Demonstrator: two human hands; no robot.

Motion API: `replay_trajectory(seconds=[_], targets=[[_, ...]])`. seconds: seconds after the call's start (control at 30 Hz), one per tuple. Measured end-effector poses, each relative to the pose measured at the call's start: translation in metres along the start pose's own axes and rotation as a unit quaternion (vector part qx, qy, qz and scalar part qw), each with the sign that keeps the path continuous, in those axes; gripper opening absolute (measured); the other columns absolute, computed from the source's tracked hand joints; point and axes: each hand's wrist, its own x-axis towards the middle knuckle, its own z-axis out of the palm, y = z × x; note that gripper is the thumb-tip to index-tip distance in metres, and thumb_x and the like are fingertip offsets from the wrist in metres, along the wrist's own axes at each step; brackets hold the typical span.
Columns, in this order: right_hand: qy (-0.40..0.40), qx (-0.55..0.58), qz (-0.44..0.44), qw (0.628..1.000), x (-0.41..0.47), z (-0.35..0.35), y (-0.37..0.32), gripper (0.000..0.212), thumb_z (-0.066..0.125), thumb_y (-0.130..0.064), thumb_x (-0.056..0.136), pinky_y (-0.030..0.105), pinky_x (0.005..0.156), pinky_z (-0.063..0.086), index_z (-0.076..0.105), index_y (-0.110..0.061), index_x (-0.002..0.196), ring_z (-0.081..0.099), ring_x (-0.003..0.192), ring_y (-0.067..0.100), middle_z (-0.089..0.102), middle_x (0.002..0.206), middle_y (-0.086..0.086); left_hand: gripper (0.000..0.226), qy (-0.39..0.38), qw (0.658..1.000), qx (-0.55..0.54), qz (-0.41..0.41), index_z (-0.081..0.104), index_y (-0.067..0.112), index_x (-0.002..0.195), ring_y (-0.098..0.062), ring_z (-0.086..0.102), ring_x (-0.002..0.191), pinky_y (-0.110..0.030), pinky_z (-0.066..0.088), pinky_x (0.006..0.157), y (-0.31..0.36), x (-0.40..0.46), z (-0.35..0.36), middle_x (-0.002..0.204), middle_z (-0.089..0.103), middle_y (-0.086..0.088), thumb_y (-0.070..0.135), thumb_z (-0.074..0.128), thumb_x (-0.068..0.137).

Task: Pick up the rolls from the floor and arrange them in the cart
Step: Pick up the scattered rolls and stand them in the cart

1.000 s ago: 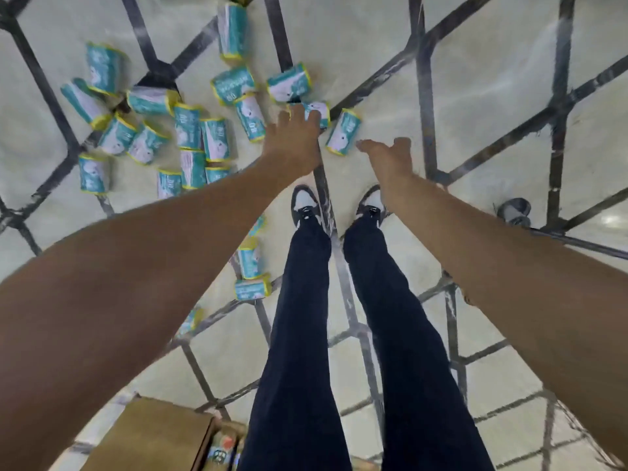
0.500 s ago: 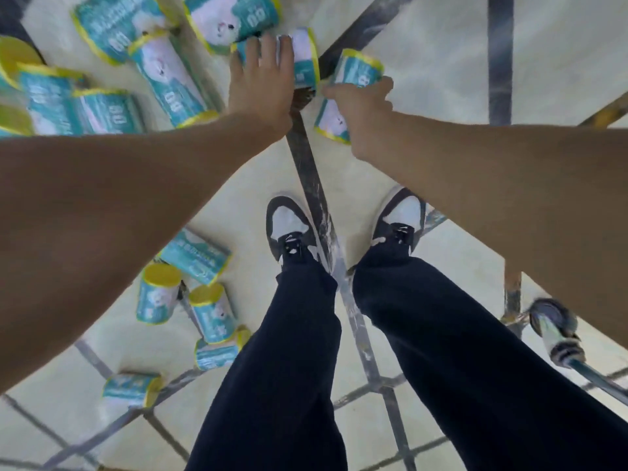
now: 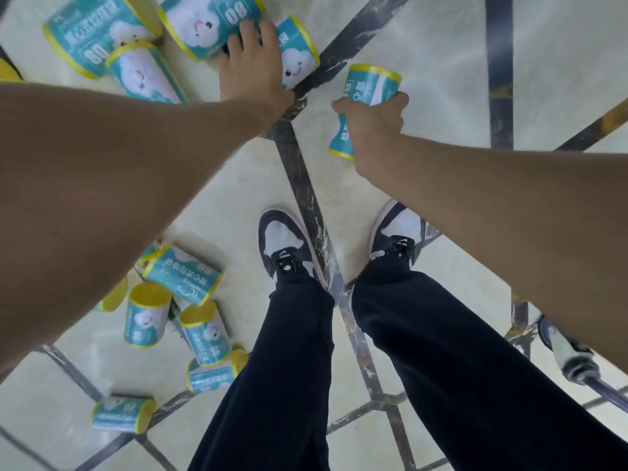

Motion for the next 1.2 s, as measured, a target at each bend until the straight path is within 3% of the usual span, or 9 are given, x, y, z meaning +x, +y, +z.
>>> replay_trajectory(seconds=[0.13, 0.33, 0.57, 0.73, 0.83, 0.9, 1.0, 1.1, 1.2], targets=[[-0.027, 0.018, -0.027, 0.999, -0.054, -0.043, -0.021, 0.084, 0.090, -0.030, 0.064, 0.045, 0.090, 0.059, 0.038, -0.021, 0.129, 0.064, 0.099, 0.023, 0.057, 0.115, 0.007, 0.103, -0.073, 0.983, -0.148, -0.085, 0.024, 0.006, 0.150, -0.038, 0.047, 0.129, -0.048, 0.046, 0.099, 0.023, -0.041, -0.054, 0.146, 0.037, -0.015, 0.045, 0.080, 0.073], [-0.046, 0.031, -0.055, 0.997, -0.211, -0.159, -0.087, 0.082, 0.094, -0.022, 0.058, 0.046, 0.087, 0.061, 0.045, -0.015, 0.123, 0.068, 0.094, 0.023, 0.064, 0.107, 0.005, 0.095, -0.091, 0.918, -0.324, -0.209, 0.031, 0.007, 0.144, -0.033, 0.053, 0.124, -0.037, 0.045, 0.097, 0.056, -0.148, -0.220, 0.138, 0.050, -0.013, 0.047, 0.081, 0.074], [-0.058, 0.014, -0.155, 0.986, -0.449, -0.338, -0.164, 0.075, 0.093, -0.019, 0.066, 0.041, 0.084, 0.061, 0.042, -0.016, 0.121, 0.067, 0.092, 0.018, 0.062, 0.104, 0.001, 0.082, -0.040, 0.910, -0.380, -0.159, 0.039, 0.002, 0.136, -0.030, 0.054, 0.123, -0.033, 0.043, 0.093, 0.105, -0.318, -0.481, 0.133, 0.054, -0.015, 0.044, 0.081, 0.079], [-0.039, 0.047, -0.214, 0.975, -0.584, -0.443, -0.183, 0.068, 0.090, -0.022, 0.071, 0.031, 0.076, 0.056, 0.041, -0.019, 0.119, 0.063, 0.087, 0.012, 0.059, 0.098, -0.006, 0.075, -0.001, 0.891, -0.440, -0.117, 0.041, 0.003, 0.132, -0.026, 0.057, 0.112, -0.032, 0.047, 0.084, 0.149, -0.432, -0.603, 0.123, 0.055, -0.010, 0.037, 0.082, 0.079], [-0.011, 0.079, -0.243, 0.967, -0.643, -0.492, -0.165, 0.067, 0.091, -0.023, 0.070, 0.031, 0.071, 0.054, 0.041, -0.021, 0.114, 0.064, 0.087, 0.016, 0.058, 0.095, -0.006, 0.077, 0.003, 0.888, -0.448, -0.100, 0.036, 0.003, 0.138, -0.025, 0.052, 0.122, -0.030, 0.042, 0.084, 0.177, -0.499, -0.637, 0.128, 0.051, -0.010, 0.037, 0.079, 0.084], [0.011, 0.099, -0.247, 0.964, -0.672, -0.525, -0.148, 0.072, 0.094, -0.026, 0.064, 0.038, 0.079, 0.058, 0.041, -0.022, 0.113, 0.065, 0.093, 0.021, 0.059, 0.097, -0.004, 0.074, -0.003, 0.889, -0.452, -0.077, 0.038, 0.003, 0.138, -0.027, 0.051, 0.125, -0.028, 0.038, 0.084, 0.199, -0.536, -0.648, 0.131, 0.052, -0.012, 0.037, 0.077, 0.086], [0.030, 0.126, -0.250, 0.960, -0.708, -0.574, -0.114, 0.082, 0.094, -0.036, 0.052, 0.047, 0.089, 0.059, 0.044, -0.024, 0.116, 0.067, 0.101, 0.026, 0.064, 0.108, 0.001, 0.074, -0.022, 0.877, -0.476, -0.058, 0.044, 0.004, 0.129, -0.030, 0.060, 0.114, -0.030, 0.044, 0.080, 0.227, -0.584, -0.647, 0.122, 0.060, -0.013, 0.042, 0.083, 0.079], [0.048, 0.148, -0.255, 0.954, -0.736, -0.633, -0.068, 0.078, 0.094, -0.028, 0.061, 0.045, 0.087, 0.060, 0.045, -0.020, 0.121, 0.066, 0.100, 0.025, 0.063, 0.110, 0.004, 0.092, -0.033, 0.853, -0.521, -0.027, 0.052, 0.007, 0.124, -0.027, 0.066, 0.104, -0.036, 0.056, 0.083, 0.266, -0.629, -0.643, 0.114, 0.066, -0.008, 0.056, 0.087, 0.055], [0.078, 0.178, -0.243, 0.950, -0.748, -0.695, -0.019, 0.075, 0.094, -0.022, 0.066, 0.036, 0.075, 0.059, 0.045, -0.017, 0.123, 0.065, 0.091, 0.021, 0.063, 0.106, 0.004, 0.071, -0.071, 0.841, -0.536, 0.019, 0.063, 0.012, 0.113, -0.023, 0.070, 0.089, -0.030, 0.056, 0.071, 0.314, -0.663, -0.630, 0.103, 0.072, -0.007, 0.048, 0.089, 0.057]])
